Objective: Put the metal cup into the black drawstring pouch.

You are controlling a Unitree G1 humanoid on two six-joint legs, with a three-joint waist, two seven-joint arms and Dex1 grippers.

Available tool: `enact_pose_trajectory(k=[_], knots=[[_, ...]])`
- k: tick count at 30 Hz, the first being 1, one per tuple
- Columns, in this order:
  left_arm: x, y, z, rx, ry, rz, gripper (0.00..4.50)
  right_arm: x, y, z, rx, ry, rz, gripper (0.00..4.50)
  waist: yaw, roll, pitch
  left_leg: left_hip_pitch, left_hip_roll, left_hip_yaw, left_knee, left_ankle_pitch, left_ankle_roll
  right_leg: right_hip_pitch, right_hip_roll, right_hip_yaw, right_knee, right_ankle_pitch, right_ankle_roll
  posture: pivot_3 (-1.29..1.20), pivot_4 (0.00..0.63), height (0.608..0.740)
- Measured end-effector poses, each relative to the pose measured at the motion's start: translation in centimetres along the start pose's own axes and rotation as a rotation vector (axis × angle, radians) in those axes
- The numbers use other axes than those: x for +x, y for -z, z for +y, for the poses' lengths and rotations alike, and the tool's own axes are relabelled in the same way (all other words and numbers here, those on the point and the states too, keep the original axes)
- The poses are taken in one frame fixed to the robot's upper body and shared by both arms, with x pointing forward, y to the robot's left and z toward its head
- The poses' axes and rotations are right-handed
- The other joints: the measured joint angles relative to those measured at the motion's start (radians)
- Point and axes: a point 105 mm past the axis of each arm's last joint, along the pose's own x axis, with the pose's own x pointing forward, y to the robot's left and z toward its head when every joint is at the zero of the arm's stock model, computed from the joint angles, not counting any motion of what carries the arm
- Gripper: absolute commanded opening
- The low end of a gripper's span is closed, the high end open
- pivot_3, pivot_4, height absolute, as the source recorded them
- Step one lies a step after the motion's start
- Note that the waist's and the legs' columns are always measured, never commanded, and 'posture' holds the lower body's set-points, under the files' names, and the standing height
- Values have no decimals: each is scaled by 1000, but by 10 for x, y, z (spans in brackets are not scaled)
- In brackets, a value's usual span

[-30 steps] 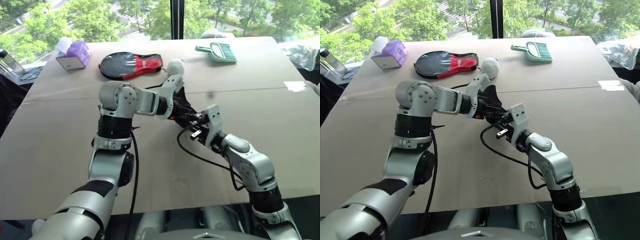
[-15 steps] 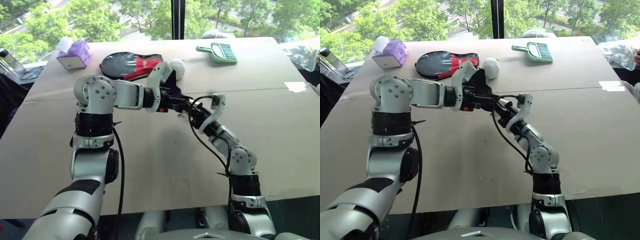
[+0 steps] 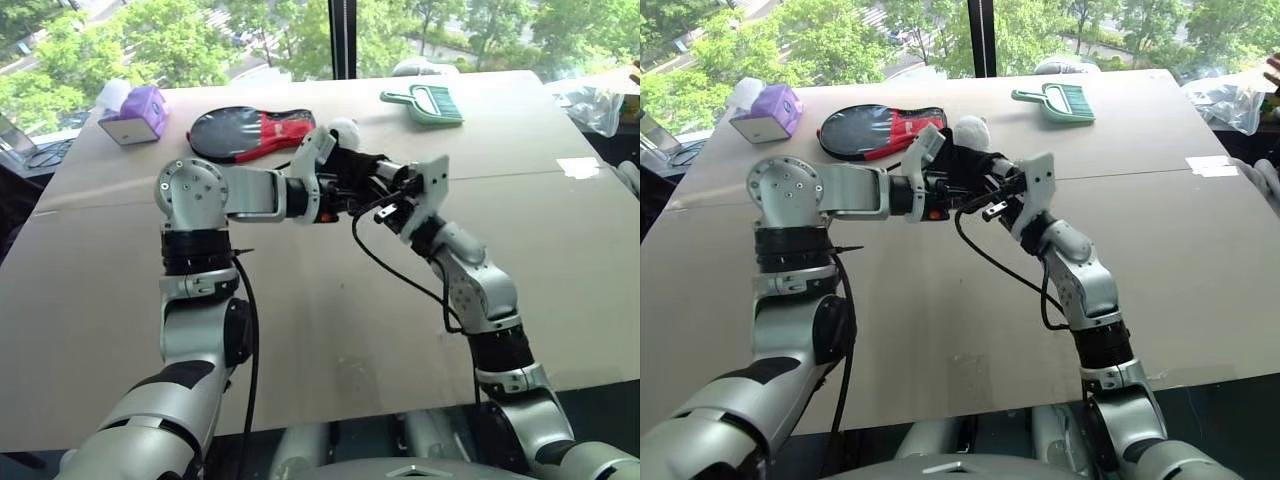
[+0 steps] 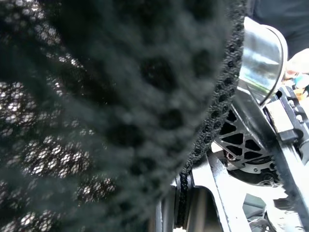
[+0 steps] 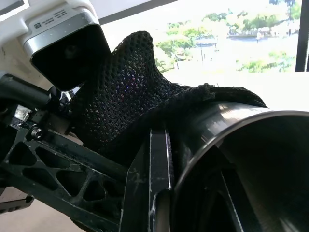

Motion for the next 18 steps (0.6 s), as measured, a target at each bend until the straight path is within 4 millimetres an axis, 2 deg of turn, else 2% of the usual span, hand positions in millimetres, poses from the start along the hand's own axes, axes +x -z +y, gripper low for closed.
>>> enact_pose_trajectory(k=[3,6,7,9,12,15,18], knots=[[-6,0,1,35,-10,2,0,1,3,1,-41,-8,9,75,1,0,0,0,0,0,0,0,0,0,0,0,0,0,0,0,150,740],[-14,2,0,178,-84,31,0,-1,13,2,-13,-5,35,75,0,0,0,0,0,0,0,0,0,0,0,0,0,0,0,0,150,740],[-14,2,1,247,-114,29,0,-3,22,2,44,5,57,75,1,0,0,0,0,0,0,0,-1,0,0,0,0,0,0,0,150,740],[-12,4,3,302,-140,37,0,-4,26,0,108,20,65,75,3,0,0,0,0,-1,0,0,-1,0,0,0,0,0,0,0,150,740],[-6,2,0,434,-139,-10,0,-5,24,-6,255,54,39,75,5,0,0,0,0,-1,-1,0,-1,0,0,0,0,0,0,0,150,740],[-5,-3,-6,466,-90,-78,0,-7,24,-8,247,56,50,75,4,0,0,0,0,-1,-1,0,-1,0,0,0,-1,0,0,0,150,740],[-4,-6,-15,458,-31,-112,0,-3,28,2,174,12,82,75,2,0,0,0,0,-1,-1,0,-1,0,0,0,0,0,0,0,150,740]])
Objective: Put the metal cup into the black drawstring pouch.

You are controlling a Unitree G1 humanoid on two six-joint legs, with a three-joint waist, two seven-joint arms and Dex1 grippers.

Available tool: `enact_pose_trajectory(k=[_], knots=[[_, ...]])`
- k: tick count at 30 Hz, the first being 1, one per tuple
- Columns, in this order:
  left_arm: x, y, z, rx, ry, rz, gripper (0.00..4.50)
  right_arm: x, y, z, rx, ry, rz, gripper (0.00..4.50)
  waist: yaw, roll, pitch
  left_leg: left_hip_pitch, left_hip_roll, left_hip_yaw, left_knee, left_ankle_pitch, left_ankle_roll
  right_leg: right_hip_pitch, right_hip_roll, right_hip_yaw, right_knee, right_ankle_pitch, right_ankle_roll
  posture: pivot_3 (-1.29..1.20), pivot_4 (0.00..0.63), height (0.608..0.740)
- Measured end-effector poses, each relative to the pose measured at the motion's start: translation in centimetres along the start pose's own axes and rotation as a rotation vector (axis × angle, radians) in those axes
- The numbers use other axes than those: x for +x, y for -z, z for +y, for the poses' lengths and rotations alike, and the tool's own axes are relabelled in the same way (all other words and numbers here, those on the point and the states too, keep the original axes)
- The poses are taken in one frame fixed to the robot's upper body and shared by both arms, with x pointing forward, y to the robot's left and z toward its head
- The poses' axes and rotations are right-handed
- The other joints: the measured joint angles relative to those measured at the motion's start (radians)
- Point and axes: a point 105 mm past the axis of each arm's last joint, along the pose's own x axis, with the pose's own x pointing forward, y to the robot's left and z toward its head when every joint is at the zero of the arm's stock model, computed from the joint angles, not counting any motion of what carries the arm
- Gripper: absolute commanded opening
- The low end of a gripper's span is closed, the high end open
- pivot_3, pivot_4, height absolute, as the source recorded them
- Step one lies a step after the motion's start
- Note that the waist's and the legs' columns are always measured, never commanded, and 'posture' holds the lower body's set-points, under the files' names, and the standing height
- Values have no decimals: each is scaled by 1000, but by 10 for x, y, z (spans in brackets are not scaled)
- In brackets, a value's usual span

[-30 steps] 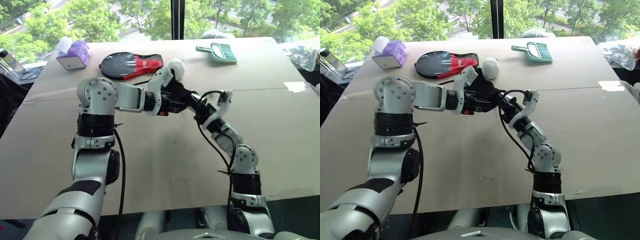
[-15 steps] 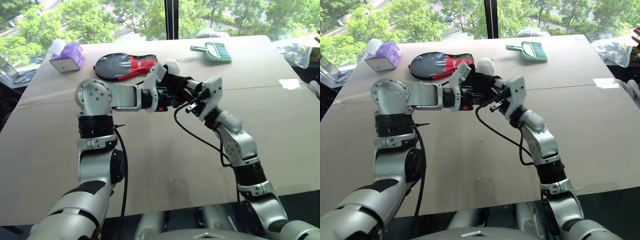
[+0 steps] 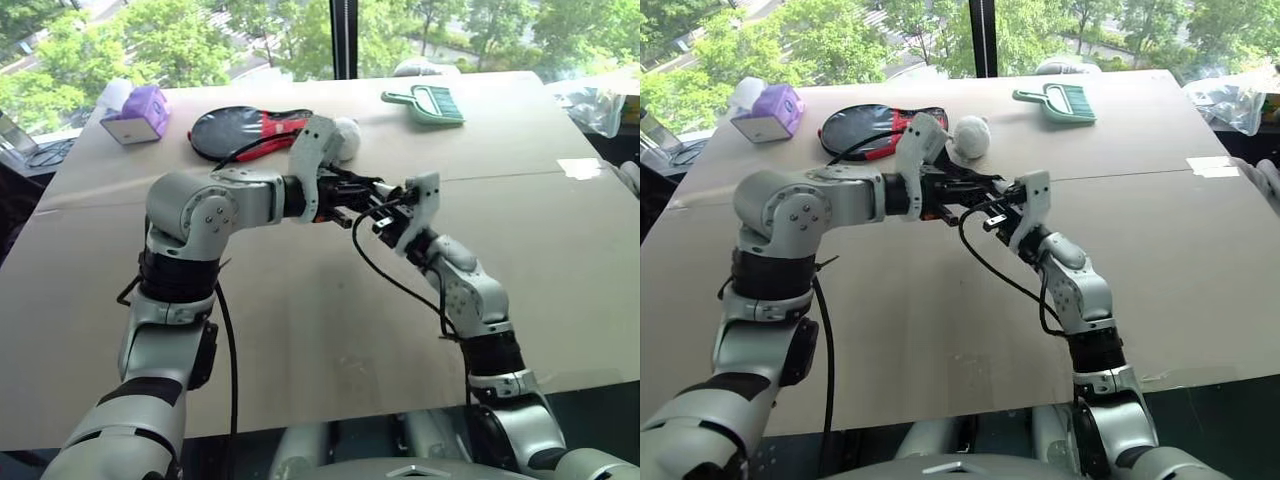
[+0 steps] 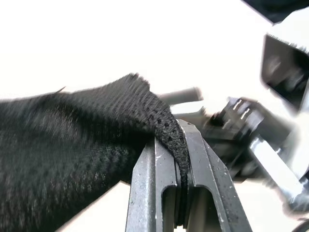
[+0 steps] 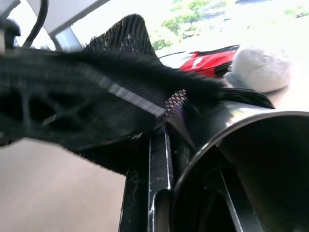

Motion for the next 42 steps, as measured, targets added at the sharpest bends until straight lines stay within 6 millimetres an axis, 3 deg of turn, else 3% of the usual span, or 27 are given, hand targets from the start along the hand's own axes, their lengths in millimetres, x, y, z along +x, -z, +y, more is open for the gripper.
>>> enact_pose_trajectory(k=[2,9,14,20,26,34,37,40,42], knots=[[-2,-5,-5,-83,58,-39,0,4,1,11,-35,-43,-1,75,0,0,0,0,0,0,0,0,0,0,0,0,0,0,0,0,150,740],[-5,-25,0,-210,91,-102,0,6,-8,16,-72,-68,-58,75,2,0,0,0,0,-1,1,0,0,0,0,-1,0,0,0,0,150,740],[7,-22,1,-256,80,-94,0,9,-7,30,-181,-130,-59,75,-3,0,0,0,0,-1,1,0,0,0,0,0,0,0,0,0,150,740],[4,-30,-6,-313,139,-124,0,22,-20,31,104,-112,-147,75,0,0,0,0,0,-1,1,0,0,0,0,-1,0,0,0,0,150,740],[-1,-25,-9,-349,156,-102,0,12,-24,-2,365,-9,-202,75,1,0,0,0,-1,-3,1,0,0,1,0,-2,0,0,0,0,150,740],[-1,-26,-9,-396,161,-123,0,11,-28,-2,488,-22,-240,75,-4,0,0,0,0,-2,0,0,0,0,0,-1,0,0,0,0,150,740],[3,-34,-12,-392,164,-142,0,19,-25,21,371,-103,-199,75,-3,0,0,0,-1,-2,0,0,0,0,0,0,0,0,0,0,150,740],[5,-45,-5,-420,139,-176,0,26,-20,38,-67,-137,-123,75,-1,0,0,0,-1,-2,1,0,0,0,0,0,0,0,0,0,150,740],[5,-45,-1,-442,125,-180,0,28,-15,38,-251,-134,-99,75,0,-1,0,0,-1,-2,1,0,0,0,0,0,0,0,0,0,150,740]])
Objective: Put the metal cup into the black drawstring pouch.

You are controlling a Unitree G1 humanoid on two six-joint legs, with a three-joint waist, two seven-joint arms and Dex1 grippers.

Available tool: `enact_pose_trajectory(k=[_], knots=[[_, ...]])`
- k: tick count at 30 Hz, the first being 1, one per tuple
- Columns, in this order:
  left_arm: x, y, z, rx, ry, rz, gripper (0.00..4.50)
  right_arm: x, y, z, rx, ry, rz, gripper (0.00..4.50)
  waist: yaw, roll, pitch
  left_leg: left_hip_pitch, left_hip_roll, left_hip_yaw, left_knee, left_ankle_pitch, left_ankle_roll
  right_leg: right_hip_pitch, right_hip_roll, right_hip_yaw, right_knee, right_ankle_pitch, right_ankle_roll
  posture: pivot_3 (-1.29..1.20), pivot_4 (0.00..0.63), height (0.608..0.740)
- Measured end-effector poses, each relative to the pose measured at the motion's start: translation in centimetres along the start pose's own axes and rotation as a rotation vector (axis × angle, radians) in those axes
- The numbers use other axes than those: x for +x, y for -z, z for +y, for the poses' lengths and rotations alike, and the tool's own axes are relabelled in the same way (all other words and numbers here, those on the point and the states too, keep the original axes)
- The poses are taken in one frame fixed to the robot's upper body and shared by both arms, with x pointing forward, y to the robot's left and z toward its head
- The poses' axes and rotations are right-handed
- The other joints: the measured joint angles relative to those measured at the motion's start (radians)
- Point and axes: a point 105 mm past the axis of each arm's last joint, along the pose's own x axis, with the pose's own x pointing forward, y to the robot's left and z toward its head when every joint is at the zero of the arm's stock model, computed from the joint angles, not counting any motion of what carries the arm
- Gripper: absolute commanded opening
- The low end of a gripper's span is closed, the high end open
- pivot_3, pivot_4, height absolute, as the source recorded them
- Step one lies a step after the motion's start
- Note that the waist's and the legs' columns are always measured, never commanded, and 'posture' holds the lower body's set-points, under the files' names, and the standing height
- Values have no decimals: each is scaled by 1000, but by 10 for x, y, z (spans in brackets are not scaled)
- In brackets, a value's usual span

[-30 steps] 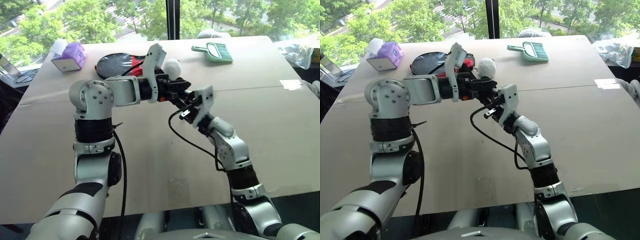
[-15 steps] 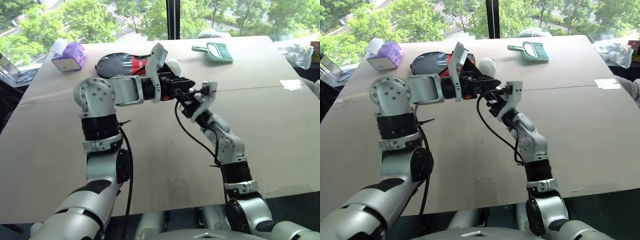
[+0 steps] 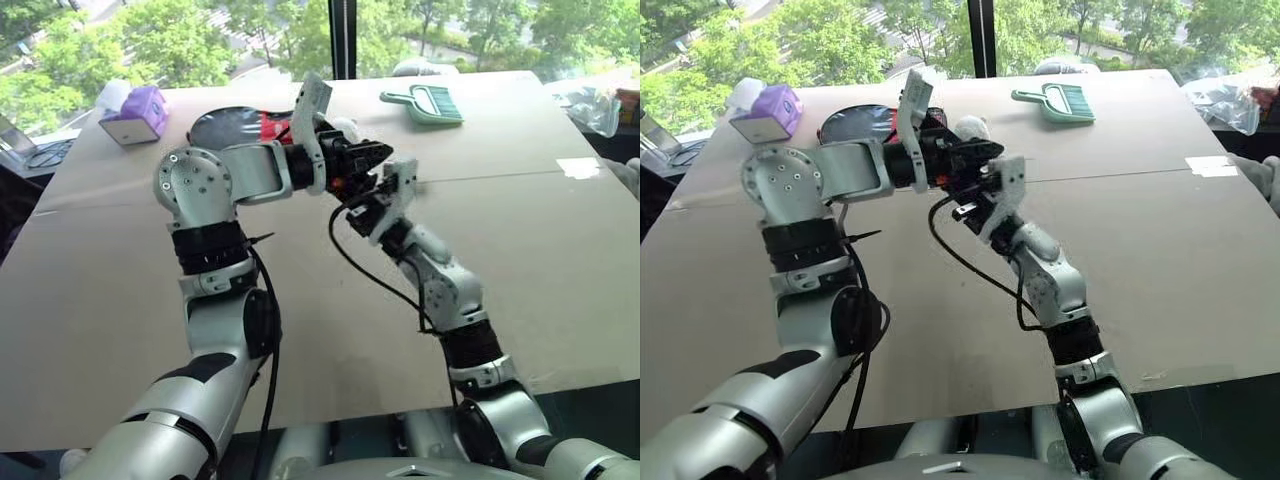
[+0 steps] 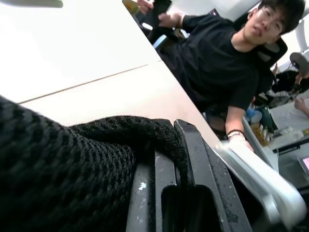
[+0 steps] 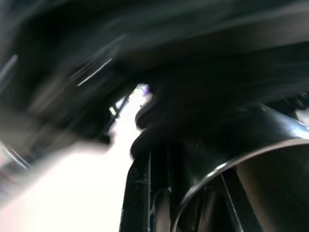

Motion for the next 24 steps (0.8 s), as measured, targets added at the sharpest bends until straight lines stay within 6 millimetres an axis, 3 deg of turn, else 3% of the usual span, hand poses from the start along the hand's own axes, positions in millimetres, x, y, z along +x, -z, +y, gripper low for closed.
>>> enact_pose_trajectory(k=[2,5,8,11,13,16,17,20,24], knots=[[1,2,3,-19,-10,5,0,1,4,-1,-36,14,2,75,0,0,0,0,0,0,0,0,0,0,0,0,0,0,0,0,150,740],[1,5,2,-25,-5,16,0,7,-1,-5,199,79,-70,75,-3,0,0,0,1,-1,0,0,0,0,0,0,0,0,0,0,150,740],[-3,16,0,-28,15,37,0,-2,-1,-23,407,125,-92,75,0,0,0,0,0,-1,0,0,0,1,-1,-1,-1,0,0,0,150,740],[-4,26,3,-55,16,46,0,-5,2,-26,463,132,-86,75,0,0,0,0,0,-2,0,0,0,0,0,-1,0,0,0,0,150,740],[-3,25,3,-53,9,38,0,-2,2,-22,391,120,-68,75,-3,0,0,0,0,-1,0,0,0,0,0,0,0,0,0,0,150,740],[-4,21,3,-54,4,23,0,-1,7,-7,-35,25,39,75,-2,0,0,0,0,0,0,0,0,0,0,0,0,0,0,0,150,740],[-5,20,4,-52,-2,18,0,-1,8,-5,-61,14,44,75,-3,0,0,0,0,0,0,0,0,0,0,0,0,0,0,0,150,740],[-8,15,5,-51,-14,-1,0,3,-2,-6,290,74,-72,75,-1,0,0,0,1,-2,0,1,-1,0,0,-2,0,0,0,0,150,740],[-13,11,8,-58,-21,-18,0,-7,-1,-19,425,97,-91,75,5,0,0,0,-1,-3,0,1,-1,1,-1,-2,-1,0,0,0,150,740]])
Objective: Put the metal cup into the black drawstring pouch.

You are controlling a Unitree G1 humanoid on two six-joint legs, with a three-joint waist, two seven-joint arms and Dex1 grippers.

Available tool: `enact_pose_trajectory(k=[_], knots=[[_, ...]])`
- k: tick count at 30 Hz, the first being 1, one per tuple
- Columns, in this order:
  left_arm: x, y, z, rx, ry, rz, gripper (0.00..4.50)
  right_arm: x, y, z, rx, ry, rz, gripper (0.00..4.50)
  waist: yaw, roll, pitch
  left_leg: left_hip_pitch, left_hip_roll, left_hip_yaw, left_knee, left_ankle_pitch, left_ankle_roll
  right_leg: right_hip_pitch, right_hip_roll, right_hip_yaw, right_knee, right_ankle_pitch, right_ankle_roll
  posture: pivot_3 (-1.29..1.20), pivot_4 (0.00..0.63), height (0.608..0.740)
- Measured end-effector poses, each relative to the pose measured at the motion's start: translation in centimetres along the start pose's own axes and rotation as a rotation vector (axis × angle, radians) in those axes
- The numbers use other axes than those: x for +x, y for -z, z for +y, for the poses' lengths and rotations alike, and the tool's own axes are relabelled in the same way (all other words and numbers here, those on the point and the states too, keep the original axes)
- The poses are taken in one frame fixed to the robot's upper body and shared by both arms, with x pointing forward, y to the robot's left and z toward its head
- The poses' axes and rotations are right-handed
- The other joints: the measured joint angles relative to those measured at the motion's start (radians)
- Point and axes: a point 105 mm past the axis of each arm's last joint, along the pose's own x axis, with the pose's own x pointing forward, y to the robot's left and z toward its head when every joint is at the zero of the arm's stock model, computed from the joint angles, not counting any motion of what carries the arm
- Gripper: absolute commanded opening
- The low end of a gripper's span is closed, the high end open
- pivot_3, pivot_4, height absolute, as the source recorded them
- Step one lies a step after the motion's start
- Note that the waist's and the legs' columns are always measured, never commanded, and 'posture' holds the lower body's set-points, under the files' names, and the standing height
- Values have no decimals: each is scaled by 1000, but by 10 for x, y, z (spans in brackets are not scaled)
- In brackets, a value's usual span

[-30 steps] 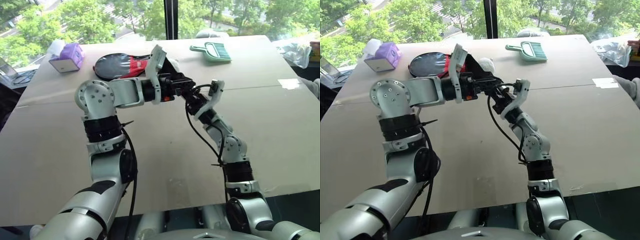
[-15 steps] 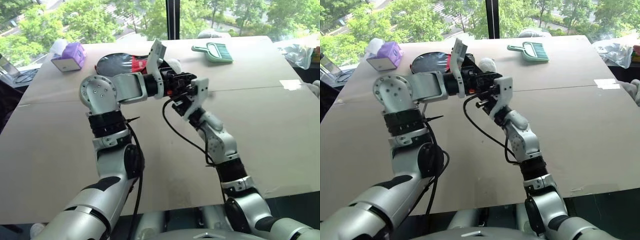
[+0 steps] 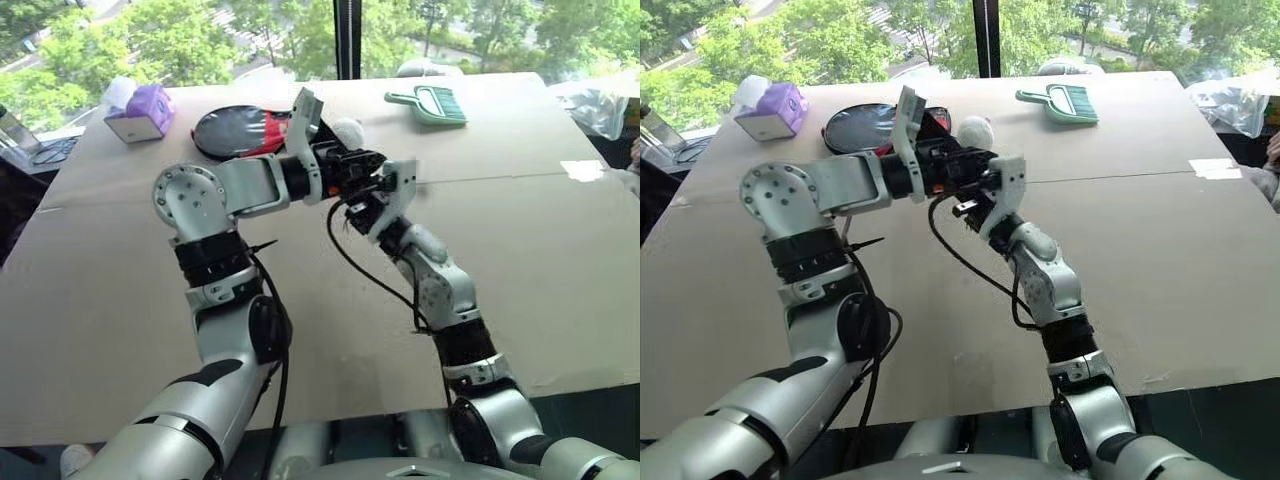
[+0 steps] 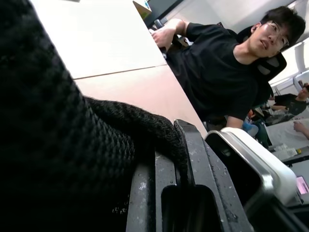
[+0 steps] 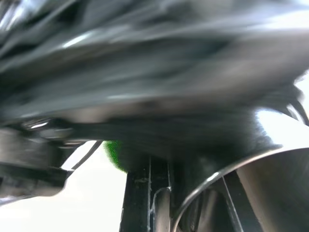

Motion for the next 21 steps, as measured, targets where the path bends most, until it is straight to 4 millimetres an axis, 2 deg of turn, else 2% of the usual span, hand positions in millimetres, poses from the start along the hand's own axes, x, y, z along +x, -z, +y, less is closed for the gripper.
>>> enact_pose_trajectory(k=[3,7,10,11,12,15,18,21], knots=[[5,5,-2,-17,17,15,0,3,9,10,-104,-37,45,75,-4,0,0,0,0,0,-1,0,0,-1,0,0,1,0,0,0,150,740],[5,12,0,-30,14,24,0,11,17,11,-438,-57,98,75,-9,0,0,1,0,0,-1,0,0,-1,1,2,1,0,0,0,150,740],[3,17,4,-39,8,22,0,16,15,8,-269,-6,48,75,-9,0,0,1,1,-1,-1,0,0,-1,1,2,1,0,0,0,150,740],[3,19,4,-36,9,29,0,13,11,0,-183,20,30,75,-4,0,0,0,1,-1,0,0,0,0,1,1,1,0,0,0,150,740],[1,21,5,-32,1,33,0,6,2,-14,-15,57,-12,75,2,0,0,0,-1,-3,1,0,0,1,-1,-1,0,0,0,0,150,740],[-2,21,5,-17,-3,32,0,1,-9,-18,158,38,-58,75,1,0,0,0,-2,-3,0,0,0,1,-1,-1,0,0,0,0,150,740],[-3,19,1,31,-10,34,0,0,-7,-12,155,9,-38,75,-7,0,0,0,-1,-4,-1,0,0,-1,1,0,1,0,0,0,150,740],[-6,16,5,77,-46,32,0,-11,12,-9,-43,-12,105,75,-8,0,0,1,-1,-3,-2,0,-1,-1,1,2,1,0,0,0,150,740]])
